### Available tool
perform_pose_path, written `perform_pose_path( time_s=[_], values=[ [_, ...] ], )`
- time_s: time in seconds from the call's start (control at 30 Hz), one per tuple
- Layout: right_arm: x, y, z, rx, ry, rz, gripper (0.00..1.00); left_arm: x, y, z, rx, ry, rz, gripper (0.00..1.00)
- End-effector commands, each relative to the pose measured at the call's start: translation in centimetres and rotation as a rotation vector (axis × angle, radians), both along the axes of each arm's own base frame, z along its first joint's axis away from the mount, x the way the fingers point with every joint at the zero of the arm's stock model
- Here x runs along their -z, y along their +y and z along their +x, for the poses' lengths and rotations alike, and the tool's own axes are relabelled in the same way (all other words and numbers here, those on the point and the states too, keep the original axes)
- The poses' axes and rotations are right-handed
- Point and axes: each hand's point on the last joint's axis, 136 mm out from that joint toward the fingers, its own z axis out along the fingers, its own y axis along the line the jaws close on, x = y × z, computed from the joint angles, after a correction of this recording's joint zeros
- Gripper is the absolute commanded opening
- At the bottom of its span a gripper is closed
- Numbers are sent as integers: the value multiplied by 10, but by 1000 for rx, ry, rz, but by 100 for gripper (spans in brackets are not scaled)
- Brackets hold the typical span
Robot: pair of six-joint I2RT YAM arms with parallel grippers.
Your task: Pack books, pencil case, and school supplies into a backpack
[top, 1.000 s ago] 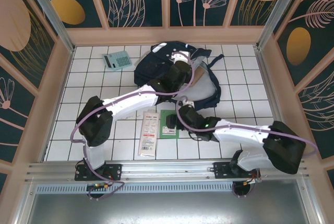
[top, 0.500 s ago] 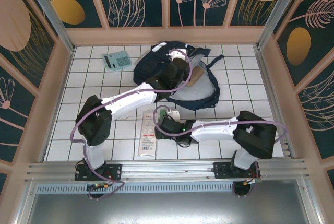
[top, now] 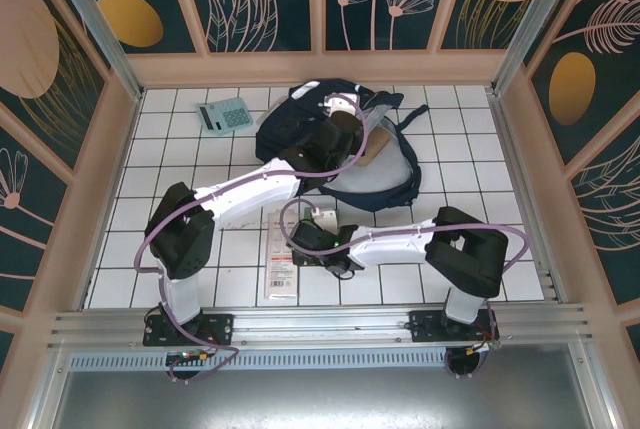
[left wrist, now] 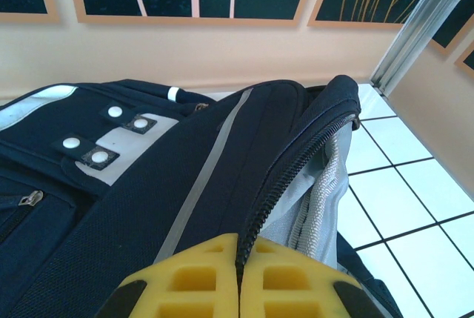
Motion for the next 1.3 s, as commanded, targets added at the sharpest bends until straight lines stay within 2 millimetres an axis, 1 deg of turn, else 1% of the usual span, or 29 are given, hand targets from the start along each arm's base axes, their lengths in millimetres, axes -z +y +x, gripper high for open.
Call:
perform_pose_path(
  time_s=[0.0,0.13,0.23,0.33,0.4,0.47,0.53,0.67,0.93,1.1,1.27],
  values=[
    [18,-19,-9,-15,23,-120,99,-22,23,17,-88,-42,-47,0],
    [18,-47,-7,31,3,-181,99,-21,21,17,-82,-39,-45,0],
    [11,-73,-4,78,-10,-192,99,-20,23,17,-85,-38,-43,0],
    [2,-88,-1,112,-22,-167,99,-18,22,17,-85,-35,-42,0],
    [-7,-85,1,107,-40,-134,99,-18,21,17,-84,-36,-45,0],
    [-14,-74,1,77,-55,-91,99,-18,20,17,-81,-33,-46,0],
    [-17,-67,2,57,-66,-74,99,-16,20,17,-80,-29,-43,0],
    [-14,-63,5,21,-78,-98,99,-15,20,17,-79,-27,-39,0],
    [-14,-54,9,-109,-81,-92,99,-11,20,18,-82,-23,-29,0],
    [-9,-62,14,-142,-70,-113,99,-9,20,18,-82,-20,-24,0],
    [-4,-68,14,-186,-41,-82,99,-9,20,18,-82,-20,-22,0]
  ],
)
